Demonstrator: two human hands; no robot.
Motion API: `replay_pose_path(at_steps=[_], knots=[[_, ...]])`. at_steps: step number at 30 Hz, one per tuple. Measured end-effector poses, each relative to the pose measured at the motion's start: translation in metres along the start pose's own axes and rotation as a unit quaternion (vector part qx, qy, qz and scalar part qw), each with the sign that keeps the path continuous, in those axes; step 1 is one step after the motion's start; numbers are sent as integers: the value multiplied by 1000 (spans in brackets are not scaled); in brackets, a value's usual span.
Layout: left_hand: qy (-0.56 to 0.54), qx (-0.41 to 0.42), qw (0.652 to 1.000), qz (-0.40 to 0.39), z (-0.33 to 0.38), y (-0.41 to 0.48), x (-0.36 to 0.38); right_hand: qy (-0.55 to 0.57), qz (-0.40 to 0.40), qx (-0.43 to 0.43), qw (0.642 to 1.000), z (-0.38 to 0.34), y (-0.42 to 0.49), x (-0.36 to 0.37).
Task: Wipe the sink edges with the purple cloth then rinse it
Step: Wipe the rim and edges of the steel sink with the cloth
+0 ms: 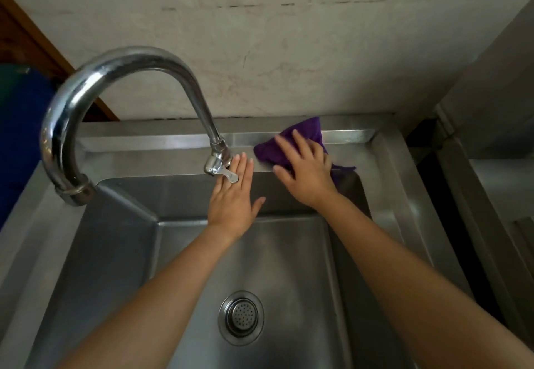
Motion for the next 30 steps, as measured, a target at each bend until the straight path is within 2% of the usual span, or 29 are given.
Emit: replay_pose_path(at_steps=[2,7,11,17,21,26,30], knots=[[0,4,1000,-7,-1,1,1,-52,-19,-44,998,-2,-2,16],[12,6,999,-29,-2,2,0,-87,65,-74,991,12,-5,7],[18,7,999,-37,-1,2,-1,-118,111,-23,986,49,-10,-14],[6,-24,999,-48,7,3,-3,-191,137,43,971,91,-20,-40],[-32,-62,997,-37,21,8,-5,-177,155,97,967,97,-41,-55],[-77,15,995,-61,61,29,4,-148,152,104,972,96,-78,-68],[-62,54,995,-60,74,60,14,-63,229,160,958,102,-87,-91]])
Point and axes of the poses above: each hand's wrist, its own y-axis towards the middle knuckle, its own x-axis out of the palm, z = x × y, the point moved 7 cm from there along y, towards the middle knuckle, and after that the axes turned 14 degrees about z, right-handed, at the moved point
